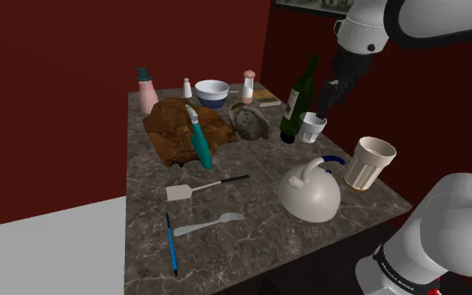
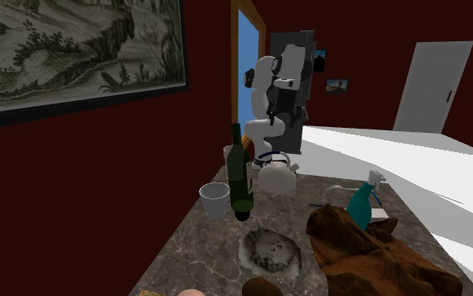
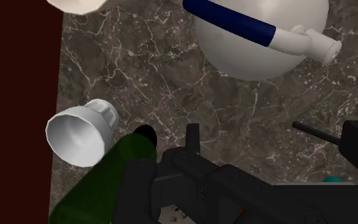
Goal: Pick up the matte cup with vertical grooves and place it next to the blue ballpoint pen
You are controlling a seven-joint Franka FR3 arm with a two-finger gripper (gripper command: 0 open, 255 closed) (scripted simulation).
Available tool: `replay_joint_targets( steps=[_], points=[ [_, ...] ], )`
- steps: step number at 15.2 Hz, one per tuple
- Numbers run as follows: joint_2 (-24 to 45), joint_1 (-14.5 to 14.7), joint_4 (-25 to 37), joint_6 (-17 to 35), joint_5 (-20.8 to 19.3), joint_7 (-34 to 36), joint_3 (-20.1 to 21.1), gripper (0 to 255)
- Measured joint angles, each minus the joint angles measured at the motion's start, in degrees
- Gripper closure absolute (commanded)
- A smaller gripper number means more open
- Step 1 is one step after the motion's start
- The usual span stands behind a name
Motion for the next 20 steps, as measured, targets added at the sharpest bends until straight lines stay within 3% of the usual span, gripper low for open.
replay_joint_targets(
  steps=[3,10,20],
  points=[
    [1.19,-0.33,-0.60,1.27,-0.86,-1.40,-1.12,0],
    [11.39,-2.37,-0.04,8.35,-5.43,-9.38,-7.36,0],
    [31.39,-4.71,7.34,17.81,-9.24,-20.60,-15.10,0]
  ],
)
